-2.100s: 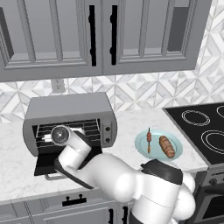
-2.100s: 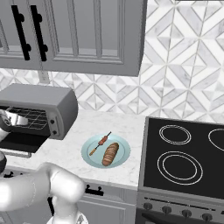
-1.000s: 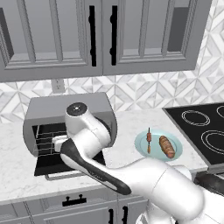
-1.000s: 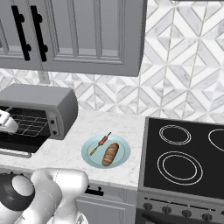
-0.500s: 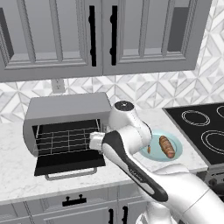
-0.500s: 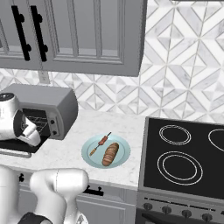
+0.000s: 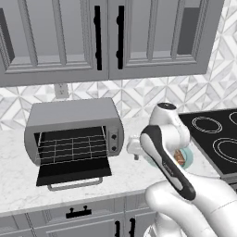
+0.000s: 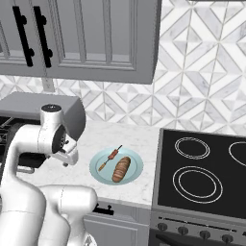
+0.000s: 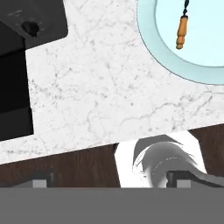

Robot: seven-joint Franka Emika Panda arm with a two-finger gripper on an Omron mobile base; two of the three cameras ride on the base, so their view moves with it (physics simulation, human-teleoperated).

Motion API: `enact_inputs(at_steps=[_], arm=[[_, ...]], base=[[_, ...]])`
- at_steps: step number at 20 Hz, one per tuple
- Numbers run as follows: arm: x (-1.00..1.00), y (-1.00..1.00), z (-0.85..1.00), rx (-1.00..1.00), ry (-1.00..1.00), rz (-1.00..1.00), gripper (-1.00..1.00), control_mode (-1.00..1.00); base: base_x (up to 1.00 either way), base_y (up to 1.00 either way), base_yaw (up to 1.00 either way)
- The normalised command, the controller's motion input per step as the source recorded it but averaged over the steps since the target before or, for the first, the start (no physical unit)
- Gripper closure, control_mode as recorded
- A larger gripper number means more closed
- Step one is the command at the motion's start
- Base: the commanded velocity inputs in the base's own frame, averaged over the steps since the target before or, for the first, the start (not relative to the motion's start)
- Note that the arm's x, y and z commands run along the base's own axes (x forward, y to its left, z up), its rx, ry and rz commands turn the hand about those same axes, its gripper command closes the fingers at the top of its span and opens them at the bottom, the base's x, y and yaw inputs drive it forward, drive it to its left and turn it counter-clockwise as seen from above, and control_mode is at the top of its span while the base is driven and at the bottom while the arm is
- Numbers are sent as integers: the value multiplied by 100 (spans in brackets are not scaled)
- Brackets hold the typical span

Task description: Pick up the kebab skewer and baguette bread, and place them inside the toaster oven. Close the toaster oven door and start by setting the timer.

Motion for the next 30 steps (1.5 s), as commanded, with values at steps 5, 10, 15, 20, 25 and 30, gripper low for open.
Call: enact_inputs(at_steps=[5,10,15,20,25,30], arm=[[12,-100,-14,0,7,8,-100,-100],[7,-100,-27,-1,-1,4,-100,-100],[24,-100,-35,-2,-2,3,-100,-100],[50,-85,-24,-2,0,5,-100,-100],[72,-16,-26,-3,6,2,-100,-100],[42,0,-23,-4,21,0,-100,-100]], base=[[0,0,0],[0,0,0],[0,0,0],[0,0,0],[0,0,0],[0,0,0]])
